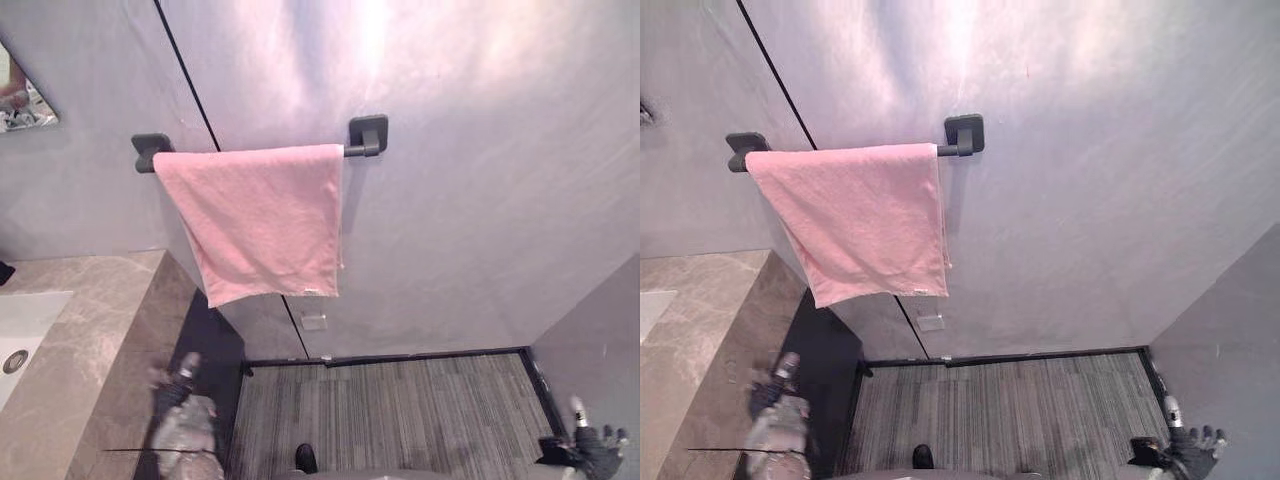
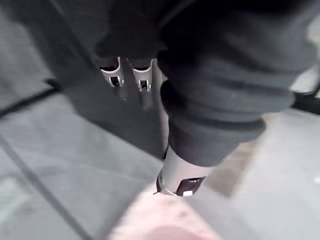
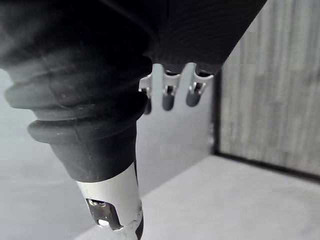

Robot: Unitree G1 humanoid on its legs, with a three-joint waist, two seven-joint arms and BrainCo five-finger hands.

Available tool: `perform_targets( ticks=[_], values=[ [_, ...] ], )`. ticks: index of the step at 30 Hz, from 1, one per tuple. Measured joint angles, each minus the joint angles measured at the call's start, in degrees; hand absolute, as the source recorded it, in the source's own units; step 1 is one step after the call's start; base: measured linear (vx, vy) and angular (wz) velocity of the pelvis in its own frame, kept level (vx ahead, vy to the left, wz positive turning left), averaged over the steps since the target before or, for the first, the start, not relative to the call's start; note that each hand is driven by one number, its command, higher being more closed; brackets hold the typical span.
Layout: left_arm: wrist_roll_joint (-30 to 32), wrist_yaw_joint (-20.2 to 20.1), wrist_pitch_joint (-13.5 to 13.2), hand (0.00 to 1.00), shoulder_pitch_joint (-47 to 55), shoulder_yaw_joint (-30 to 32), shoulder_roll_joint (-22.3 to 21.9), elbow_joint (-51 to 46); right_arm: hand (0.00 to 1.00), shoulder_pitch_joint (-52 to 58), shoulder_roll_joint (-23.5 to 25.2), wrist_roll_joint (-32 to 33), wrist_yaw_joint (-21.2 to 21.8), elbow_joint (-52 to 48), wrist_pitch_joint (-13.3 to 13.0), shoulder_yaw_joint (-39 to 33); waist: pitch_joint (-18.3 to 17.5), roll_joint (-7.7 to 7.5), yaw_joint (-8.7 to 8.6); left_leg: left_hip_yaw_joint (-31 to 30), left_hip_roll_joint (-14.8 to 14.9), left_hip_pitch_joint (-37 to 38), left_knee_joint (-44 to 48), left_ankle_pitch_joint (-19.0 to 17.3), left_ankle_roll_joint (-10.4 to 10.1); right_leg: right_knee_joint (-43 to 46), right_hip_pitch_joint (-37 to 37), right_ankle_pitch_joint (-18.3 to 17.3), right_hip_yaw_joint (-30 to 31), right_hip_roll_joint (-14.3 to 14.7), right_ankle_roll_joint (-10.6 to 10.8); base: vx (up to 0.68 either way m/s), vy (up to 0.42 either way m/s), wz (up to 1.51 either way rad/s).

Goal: Organize washtable

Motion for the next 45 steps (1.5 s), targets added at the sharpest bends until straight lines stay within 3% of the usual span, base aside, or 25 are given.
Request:
perform_targets(
  ticks=[3, 8, 13, 20, 23, 25, 28, 30, 31, 32, 33, 34, 36, 37, 38, 41, 42, 43, 44, 45],
  values=[
    [-1.24, -0.22, 0.39, 0.00, 0.22, -0.23, -0.51, 6.70, 0.00, -0.02, -0.19, 1.07, 0.99, 8.21, 0.10, 2.21, -0.40, -1.45, -0.06, 0.57, -0.15, 0.98, 0.00, -0.01, 0.02, -0.32, 0.82, -0.27, 0.40, -0.14, 0.37, 0.00, 0.000, -0.09],
    [0.19, -0.17, 0.37, 0.00, 0.65, 0.67, -0.57, 14.68, 0.00, 0.68, -0.94, 1.26, 3.91, 14.01, 0.16, 8.15, -0.62, -2.47, 0.29, 1.17, -0.29, 1.27, 0.00, -0.09, 0.15, -0.70, 0.98, -0.26, 0.65, -0.38, 0.30, 0.01, 0.002, -0.06],
    [4.56, -0.18, 0.36, 0.00, 1.06, 1.02, -0.57, 19.39, 0.00, 1.45, -1.31, -3.43, 6.76, 16.53, 0.16, 12.80, -0.61, -3.17, 1.66, 1.48, -0.29, 1.42, 0.00, -0.14, 0.21, -0.76, 0.99, -0.30, 0.86, -0.39, -0.04, 0.01, -0.003, -0.02],
    [10.92, -0.20, 0.25, 0.00, 1.88, 0.60, -0.46, 21.99, 0.00, 2.20, -1.67, -10.71, 7.77, 20.86, 1.25, 17.10, 0.04, -4.03, 1.77, 3.58, -0.20, 2.74, 0.02, -1.19, -0.02, -0.64, 1.13, -0.24, 2.75, -0.33, -0.49, 0.04, -0.009, -0.15],
    [14.04, -0.27, -0.30, 0.00, 1.62, -1.29, 0.44, 21.62, 0.00, 2.28, -1.72, -14.34, 8.61, 20.91, 1.28, 18.46, 1.95, -4.66, 1.93, 6.12, 0.50, 3.67, 0.39, -1.67, -0.39, -0.63, 0.60, 0.03, 5.26, 0.30, -0.79, 0.03, -0.009, -0.42],
    [15.00, -0.26, -0.36, 0.00, 1.63, -2.43, 1.25, 21.19, 0.00, 1.60, -1.73, -15.78, 8.80, 20.69, 1.28, 20.53, 2.62, -5.45, 3.13, 8.81, 1.43, 3.43, 0.45, -1.98, -0.81, -0.61, -1.33, 0.79, 7.83, 1.17, -0.75, 0.01, -0.031, -0.72],
    [17.29, -0.84, -0.27, 0.00, 0.40, -5.85, 3.65, 20.01, 0.00, 1.77, -1.74, -18.63, 9.04, 19.22, 1.31, 23.72, 3.94, -6.71, 3.08, 9.02, 2.16, 1.36, 2.41, -2.55, -0.97, -0.09, -2.68, 0.80, 8.10, 1.60, -0.43, 0.03, -0.042, -0.08],
    [18.44, -1.48, -0.17, 0.00, -0.37, -5.97, 4.17, 16.90, 0.00, 3.04, -1.37, -21.47, 9.12, 16.68, 1.32, 25.77, 4.37, -8.10, 3.18, 6.95, 2.83, -2.55, 7.27, -4.26, -0.72, -0.39, -3.21, 2.33, 6.80, 0.97, 0.85, 0.03, 0.014, 0.35],
    [18.66, -1.58, -0.15, 0.00, -1.20, -6.33, 3.96, 15.73, 0.00, 3.03, -1.88, -24.25, 9.15, 15.65, 1.28, 26.65, 4.43, -7.64, 3.50, 5.69, 4.76, -5.22, 9.20, -4.90, -0.10, -0.87, -3.45, 4.03, 6.98, 1.92, 2.92, 0.03, 0.038, 0.34],
    [19.05, -1.85, -0.17, 0.00, -1.99, -6.30, 3.29, 15.42, 0.00, 2.19, -2.31, -26.17, 9.18, 15.58, 1.27, 27.97, 4.82, -6.71, 3.61, 5.00, 6.43, -6.51, 10.74, -4.87, -0.03, 6.00, -5.28, 2.03, 7.13, 3.23, 2.57, 0.10, 0.029, 0.58],
    [19.67, -2.57, -0.14, 0.00, -1.88, -6.58, 3.69, 14.40, 0.00, 2.44, -2.35, -28.44, 9.40, 15.29, 1.24, 30.26, 4.83, -6.92, 3.54, 3.41, 6.46, -6.99, 12.81, -4.84, -0.01, 20.57, -7.12, -3.56, 6.60, 2.94, 3.03, 0.12, -0.029, 0.90],
    [20.11, -2.56, -0.15, 0.00, -1.44, -7.53, 4.23, 13.91, 0.00, 2.54, -2.43, -31.21, 9.66, 15.42, 1.24, 32.92, 4.07, -8.25, 3.68, 1.71, 5.89, -8.17, 14.86, -4.85, 0.03, 27.02, -5.52, -4.47, 7.19, 1.68, 4.54, 0.11, -0.072, 0.92],
    [20.18, -2.55, -0.15, 0.00, -1.41, -8.49, 4.72, 13.94, 0.00, 0.55, -3.19, -33.87, 9.72, 16.24, 1.23, 36.94, 3.49, -9.14, 5.40, 0.35, 5.85, -10.26, 17.04, -4.65, -0.24, 25.76, -3.46, -6.11, 8.24, 1.05, 4.81, -0.03, -0.194, 0.50],
    [20.15, -2.56, -0.09, 0.00, -1.25, -8.58, 4.70, 14.22, 0.00, -0.63, -3.78, -34.80, 9.78, 16.78, 1.23, 38.01, 3.36, -8.95, 5.89, -0.16, 5.72, -10.71, 17.12, -4.27, -0.73, 24.45, -3.09, -6.98, 7.84, 1.37, 4.15, -0.12, -0.255, 0.08],
    [20.07, -2.49, -0.01, 0.00, -0.47, -8.78, 4.19, 14.51, 0.00, -2.82, -5.40, -35.76, 9.76, 18.10, 1.22, 39.84, 2.57, -8.35, 6.52, -0.64, 6.24, -11.73, 16.81, -3.49, -0.89, 21.23, -2.26, -8.63, 7.01, 2.10, 2.01, -0.17, -0.241, 0.10],
    [19.50, -2.25, -0.08, 0.00, 0.25, -11.15, 3.68, 15.18, 0.00, -6.62, -9.34, -37.47, 9.63, 18.96, 1.26, 41.84, 3.30, -4.60, 6.44, -4.03, 7.04, -15.61, 16.21, -0.23, -2.18, 14.62, -0.65, -12.66, 4.95, 3.26, -0.04, -0.23, -0.211, 0.35],
    [19.31, -2.14, -0.07, 0.00, 0.17, -12.44, 3.71, 16.30, 0.00, -7.43, -10.61, -37.65, 9.61, 19.75, 1.23, 41.93, 4.27, -2.63, 6.31, -6.46, 7.92, -16.57, 15.83, 1.56, -2.70, 12.99, 0.70, -12.96, 4.06, 5.05, -0.63, -0.21, -0.139, 0.56],
    [19.12, -2.12, -0.03, 0.00, 0.16, -13.01, 3.75, 16.83, 0.00, -7.65, -11.25, -37.85, 9.60, 20.61, 1.24, 41.92, 5.16, -1.56, 6.06, -8.09, 8.46, -16.68, 15.50, 2.83, -2.97, 12.52, 1.38, -12.87, 3.21, 6.14, -0.79, -0.30, -0.180, 0.90],
    [18.75, -1.82, -0.04, 0.00, 0.49, -13.87, 3.83, 17.70, 0.00, -6.96, -12.31, -38.19, 9.55, 22.31, 1.28, 41.80, 5.85, -0.31, 6.04, -10.90, 9.03, -16.62, 13.14, 6.86, -3.27, 12.45, 2.21, -12.54, 0.54, 7.99, -2.09, -0.42, -0.191, 1.23],
    [18.34, -1.30, -0.07, 0.00, 0.57, -14.28, 4.09, 18.04, 0.00, -5.66, -13.20, -38.61, 9.52, 23.40, 1.31, 41.63, 6.17, -0.48, 5.90, -12.28, 8.48, -16.30, 8.41, 12.83, -3.78, 12.94, 2.07, -12.50, -2.67, 8.17, -4.59, -0.42, -0.152, 1.23]
  ],
)
